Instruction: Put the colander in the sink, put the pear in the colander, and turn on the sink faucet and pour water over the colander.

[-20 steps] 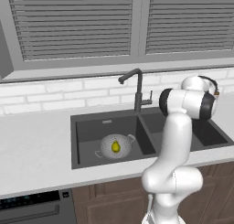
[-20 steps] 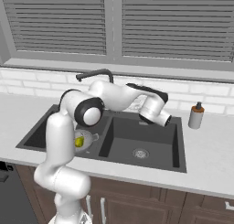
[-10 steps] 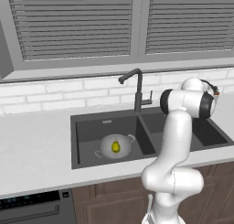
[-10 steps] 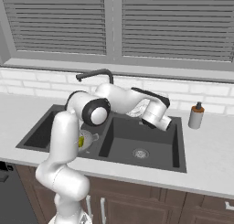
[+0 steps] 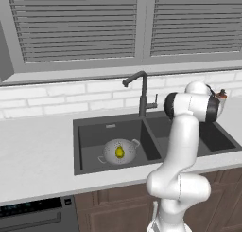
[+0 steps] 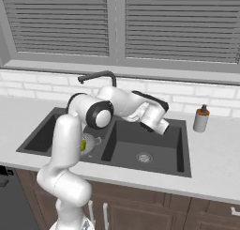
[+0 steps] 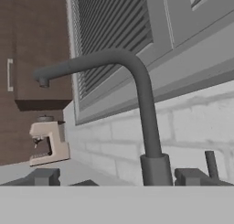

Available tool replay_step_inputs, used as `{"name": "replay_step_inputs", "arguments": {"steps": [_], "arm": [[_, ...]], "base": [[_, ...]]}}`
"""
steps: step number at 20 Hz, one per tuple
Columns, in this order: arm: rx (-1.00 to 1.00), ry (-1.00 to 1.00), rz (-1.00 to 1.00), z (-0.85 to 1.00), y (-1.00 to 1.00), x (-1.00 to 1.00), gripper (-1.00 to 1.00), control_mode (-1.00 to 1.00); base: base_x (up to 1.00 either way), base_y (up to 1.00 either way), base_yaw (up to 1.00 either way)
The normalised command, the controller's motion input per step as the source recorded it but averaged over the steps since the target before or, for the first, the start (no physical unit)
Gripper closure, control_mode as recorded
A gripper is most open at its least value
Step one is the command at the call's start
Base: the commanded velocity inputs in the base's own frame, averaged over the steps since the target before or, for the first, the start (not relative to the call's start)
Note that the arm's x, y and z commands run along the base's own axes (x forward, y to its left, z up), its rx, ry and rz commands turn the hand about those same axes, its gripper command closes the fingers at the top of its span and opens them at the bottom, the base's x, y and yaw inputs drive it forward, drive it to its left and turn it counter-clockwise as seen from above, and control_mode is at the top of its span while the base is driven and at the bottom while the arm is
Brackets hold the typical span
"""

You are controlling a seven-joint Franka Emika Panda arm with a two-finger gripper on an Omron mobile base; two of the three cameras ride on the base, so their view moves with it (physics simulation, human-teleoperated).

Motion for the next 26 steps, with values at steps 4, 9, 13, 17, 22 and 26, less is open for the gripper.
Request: {"name": "replay_step_inputs", "arguments": {"steps": [4,9,13,17,22,26], "arm": [[-0.01,-0.03,-0.04,-0.01,0.03,0.07,-1.0,-1.0],[0.0,0.0,-0.14,0.0,0.0,0.18,-1.0,-1.0],[0.0,0.0,-0.17,0.0,0.03,0.12,-1.0,-1.0],[0.0,0.0,-0.13,0.0,0.13,0.0,-1.0,-1.0],[0.0,-0.01,-0.07,0.0,0.05,0.06,-1.0,-1.0],[0.0,-0.01,-0.04,0.0,0.0,0.22,-1.0,-1.0]], "base": [[0.0,0.0,0.0],[0.0,0.0,0.0],[0.0,0.0,0.0],[0.0,0.0,0.0],[0.0,0.0,0.0],[0.0,0.0,0.0]]}}
